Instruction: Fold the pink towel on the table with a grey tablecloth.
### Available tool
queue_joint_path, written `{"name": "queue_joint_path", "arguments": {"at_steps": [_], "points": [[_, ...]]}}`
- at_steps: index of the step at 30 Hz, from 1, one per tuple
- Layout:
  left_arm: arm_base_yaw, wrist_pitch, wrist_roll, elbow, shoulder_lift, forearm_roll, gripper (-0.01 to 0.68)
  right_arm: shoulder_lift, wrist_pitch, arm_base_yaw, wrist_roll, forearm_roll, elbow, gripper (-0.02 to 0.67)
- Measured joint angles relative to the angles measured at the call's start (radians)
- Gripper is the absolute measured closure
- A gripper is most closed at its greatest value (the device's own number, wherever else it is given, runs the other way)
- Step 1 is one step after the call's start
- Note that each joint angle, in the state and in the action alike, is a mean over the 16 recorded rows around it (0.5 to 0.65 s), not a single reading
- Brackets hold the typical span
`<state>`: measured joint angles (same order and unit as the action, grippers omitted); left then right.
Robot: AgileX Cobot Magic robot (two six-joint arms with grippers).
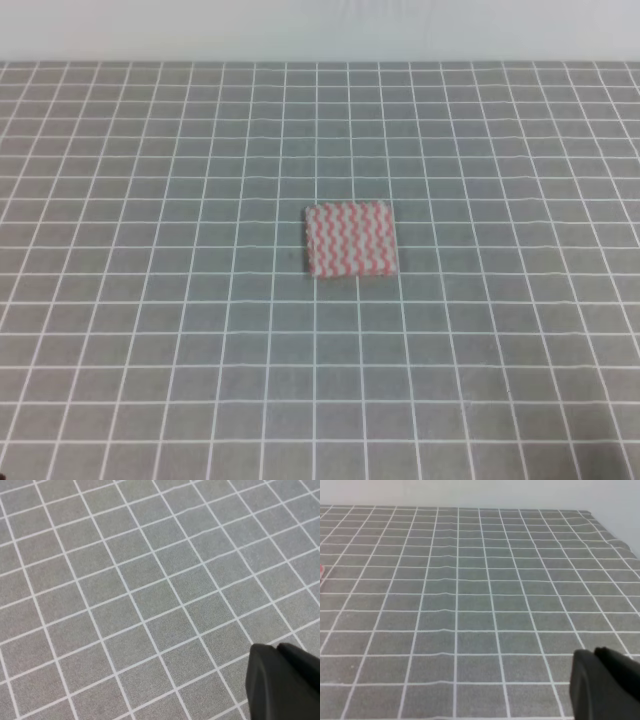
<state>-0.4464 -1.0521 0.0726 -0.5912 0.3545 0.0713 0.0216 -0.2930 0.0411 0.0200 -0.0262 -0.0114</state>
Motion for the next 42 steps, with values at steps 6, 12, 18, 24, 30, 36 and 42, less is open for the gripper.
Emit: {"name": "queue_joint_path", "arguments": {"at_steps": [6, 12, 18, 24, 30, 36, 42], "points": [[0.000, 0.000, 0.000, 0.000, -0.001, 0.000, 0.674, 0.000, 0.000, 0.000, 0.000, 0.000, 0.000, 0.665], [0.000, -0.001, 0.000, 0.000, -0.003, 0.001, 0.674, 0.001, 0.000, 0.000, 0.000, 0.000, 0.000, 0.665], [0.000, 0.009, 0.000, 0.007, -0.001, -0.009, 0.674, 0.000, 0.001, 0.000, 0.000, 0.000, 0.000, 0.665], [0.001, 0.158, 0.000, 0.052, -0.030, -0.047, 0.674, 0.001, 0.002, 0.000, 0.000, 0.000, 0.000, 0.665], [0.037, 0.490, 0.000, 0.168, -0.108, -0.077, 0.674, 0.000, 0.003, 0.000, 0.000, 0.000, -0.001, 0.665], [0.128, 0.846, 0.000, 0.331, -0.219, -0.067, 0.674, 0.003, 0.005, 0.000, 0.000, 0.001, -0.004, 0.665], [0.246, 1.019, -0.002, 0.484, -0.317, -0.034, 0.674, 0.001, 0.004, 0.000, 0.000, 0.001, -0.004, 0.665]]}}
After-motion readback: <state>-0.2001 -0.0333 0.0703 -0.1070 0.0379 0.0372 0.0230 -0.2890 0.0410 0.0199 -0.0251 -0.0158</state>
